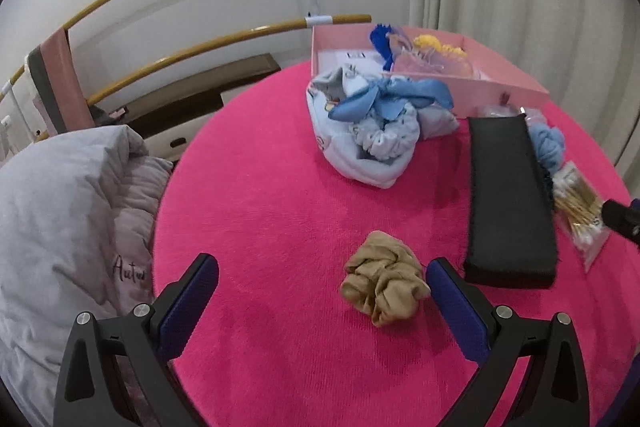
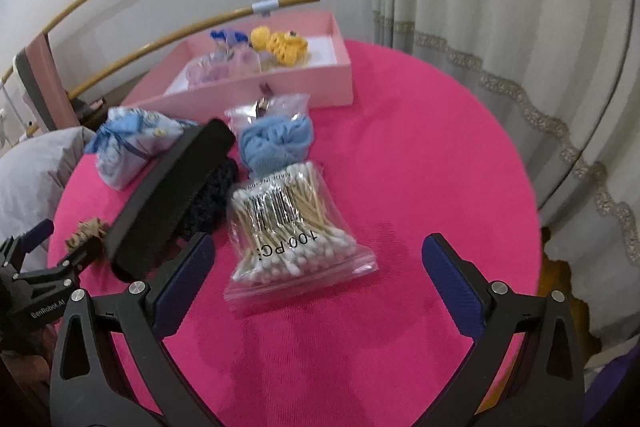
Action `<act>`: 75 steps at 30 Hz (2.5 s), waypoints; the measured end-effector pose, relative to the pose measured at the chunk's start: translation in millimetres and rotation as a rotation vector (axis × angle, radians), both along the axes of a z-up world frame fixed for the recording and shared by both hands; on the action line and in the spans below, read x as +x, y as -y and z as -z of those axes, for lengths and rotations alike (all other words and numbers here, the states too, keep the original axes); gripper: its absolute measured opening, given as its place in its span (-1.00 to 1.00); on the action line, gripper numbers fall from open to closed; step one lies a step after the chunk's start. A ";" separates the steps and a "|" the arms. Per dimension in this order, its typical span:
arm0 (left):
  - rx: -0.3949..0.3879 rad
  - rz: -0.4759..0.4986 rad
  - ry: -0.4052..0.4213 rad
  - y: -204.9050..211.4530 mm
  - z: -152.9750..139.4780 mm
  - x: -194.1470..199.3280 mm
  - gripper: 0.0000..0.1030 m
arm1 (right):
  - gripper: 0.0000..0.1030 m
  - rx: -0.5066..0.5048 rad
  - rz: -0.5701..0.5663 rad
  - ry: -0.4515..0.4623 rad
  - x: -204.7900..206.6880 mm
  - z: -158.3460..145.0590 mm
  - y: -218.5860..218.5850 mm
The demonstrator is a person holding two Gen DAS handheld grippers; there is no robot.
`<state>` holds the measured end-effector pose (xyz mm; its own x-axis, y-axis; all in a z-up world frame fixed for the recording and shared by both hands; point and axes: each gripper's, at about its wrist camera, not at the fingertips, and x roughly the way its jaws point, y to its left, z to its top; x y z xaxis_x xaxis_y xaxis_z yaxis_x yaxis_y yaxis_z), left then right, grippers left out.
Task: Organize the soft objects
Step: 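Grasp the beige scrunchie with the left gripper while the right grasps the cotton swab bag, then carry the beige scrunchie and cotton swab bag over the pink box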
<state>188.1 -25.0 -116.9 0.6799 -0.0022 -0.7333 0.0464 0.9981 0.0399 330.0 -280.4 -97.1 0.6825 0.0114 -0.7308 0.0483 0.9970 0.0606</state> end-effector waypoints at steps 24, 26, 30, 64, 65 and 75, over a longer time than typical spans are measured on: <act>-0.080 0.061 -0.009 6.8 -2.3 28.4 -0.58 | -0.15 -0.024 -0.022 -0.025 4.2 14.2 5.6; -0.081 0.062 0.003 7.6 -7.2 20.9 -0.58 | -0.15 -0.024 -0.021 -0.010 -1.3 7.6 5.9; -0.085 0.065 0.025 7.4 -18.0 1.3 -0.58 | -0.15 -0.023 -0.027 0.029 -10.6 -9.6 3.2; -0.082 0.036 0.242 10.0 -133.7 33.0 -0.58 | -0.15 0.024 -0.160 0.226 18.7 -115.9 -28.2; -0.083 0.036 0.248 9.9 -137.0 39.7 -0.57 | -0.15 0.024 -0.162 0.234 27.0 -121.9 -28.3; -0.102 0.042 0.255 12.1 -159.9 138.9 -0.57 | -0.15 0.058 -0.173 0.226 111.3 -149.3 -23.6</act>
<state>327.0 -37.1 43.0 0.8400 -0.0990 -0.5335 0.0887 0.9950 -0.0450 441.3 -256.7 52.2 0.8122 0.1791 -0.5552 -0.1437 0.9838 0.1072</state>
